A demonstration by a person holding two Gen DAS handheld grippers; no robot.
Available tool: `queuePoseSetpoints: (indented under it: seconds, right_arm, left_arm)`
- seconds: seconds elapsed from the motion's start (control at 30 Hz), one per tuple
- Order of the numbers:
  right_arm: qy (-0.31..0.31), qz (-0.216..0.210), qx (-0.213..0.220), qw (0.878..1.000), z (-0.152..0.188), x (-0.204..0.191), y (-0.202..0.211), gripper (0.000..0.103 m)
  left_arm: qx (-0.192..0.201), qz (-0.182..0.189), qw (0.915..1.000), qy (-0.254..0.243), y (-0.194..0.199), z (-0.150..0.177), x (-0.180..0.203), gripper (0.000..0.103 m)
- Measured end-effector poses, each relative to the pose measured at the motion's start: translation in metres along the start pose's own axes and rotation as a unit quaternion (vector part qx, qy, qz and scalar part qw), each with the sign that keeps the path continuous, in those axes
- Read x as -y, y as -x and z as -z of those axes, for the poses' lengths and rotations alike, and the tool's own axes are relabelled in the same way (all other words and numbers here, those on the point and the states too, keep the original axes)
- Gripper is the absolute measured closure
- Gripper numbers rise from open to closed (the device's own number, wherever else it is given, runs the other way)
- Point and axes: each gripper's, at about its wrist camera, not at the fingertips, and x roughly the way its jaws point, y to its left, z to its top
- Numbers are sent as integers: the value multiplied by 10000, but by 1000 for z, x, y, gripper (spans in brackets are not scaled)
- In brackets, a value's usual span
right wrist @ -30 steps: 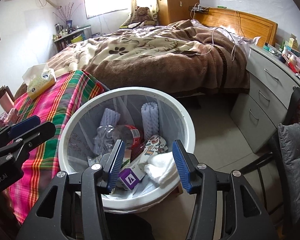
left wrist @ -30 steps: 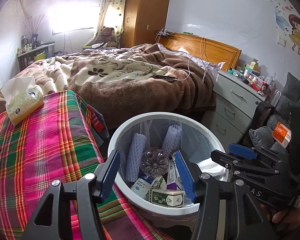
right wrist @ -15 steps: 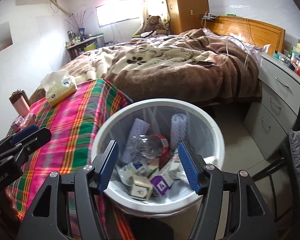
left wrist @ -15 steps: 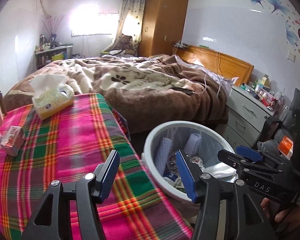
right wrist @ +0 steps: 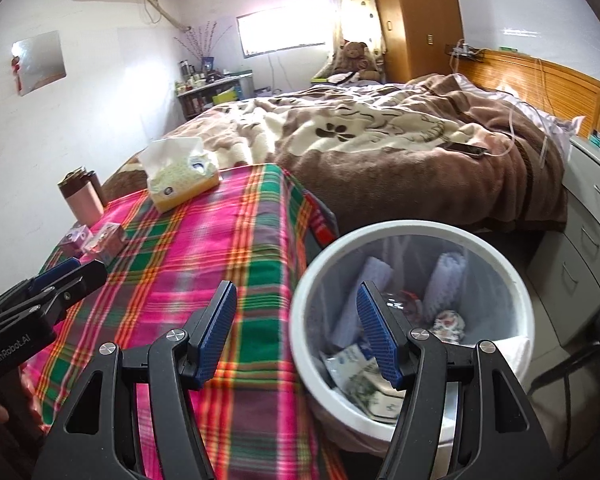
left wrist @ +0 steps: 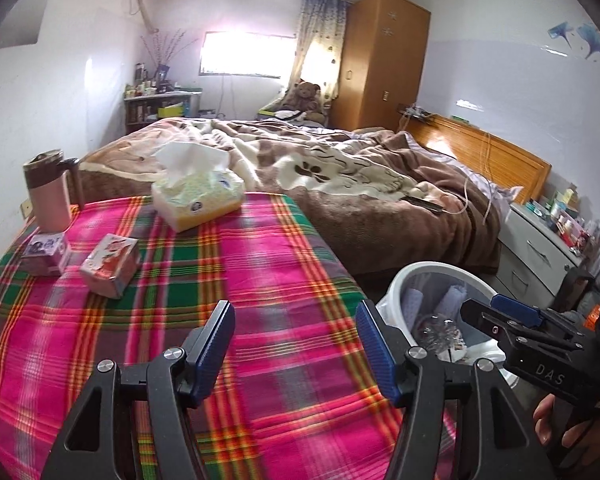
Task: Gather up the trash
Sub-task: 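Move both grippers back toward the drink cartons on the cloth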
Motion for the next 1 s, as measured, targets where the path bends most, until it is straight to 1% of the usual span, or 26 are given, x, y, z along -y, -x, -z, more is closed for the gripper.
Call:
queuePoseSetpoints:
  seconds: [0.13,0.23,0.4,0.5,0.53,0.7,0.83,1.0]
  right_arm:
    - [138,-190,-56,9997,-5,-23,-10,38]
    - [199,-330,-107,9992,-8,-41,-20,37]
    - [193,-529,-224,9982,-12,-64,-36,37]
    - [216,-565,-255,9978,-15,-79,-44,37]
    - [188,-654,-282,9973,-17,-84,-48,37]
    - [269,-757,-324,9962,-20,-108,-58,37]
    - [394,-870,-441,9944,-24,-131,-72,37]
    - [596,-951,-595,9919,-27,-158,-91,36]
  left_arm:
    - [27,-271,9995,126,4,-2,-28,41]
    - [72,-498,9983,303,9,-5,-57,41]
    - [70,-712,9958,575,12,-10,-100,41]
    - [99,-943,9938,586,15,-12,-123,40]
    - [90,-1015,9929,608,16,-13,-133,40]
    - [143,-1238,9894,749,19,-17,-170,39]
    - [96,-1397,9869,795,15,-18,-193,38]
    - [86,-1534,9834,968,11,-20,-228,38]
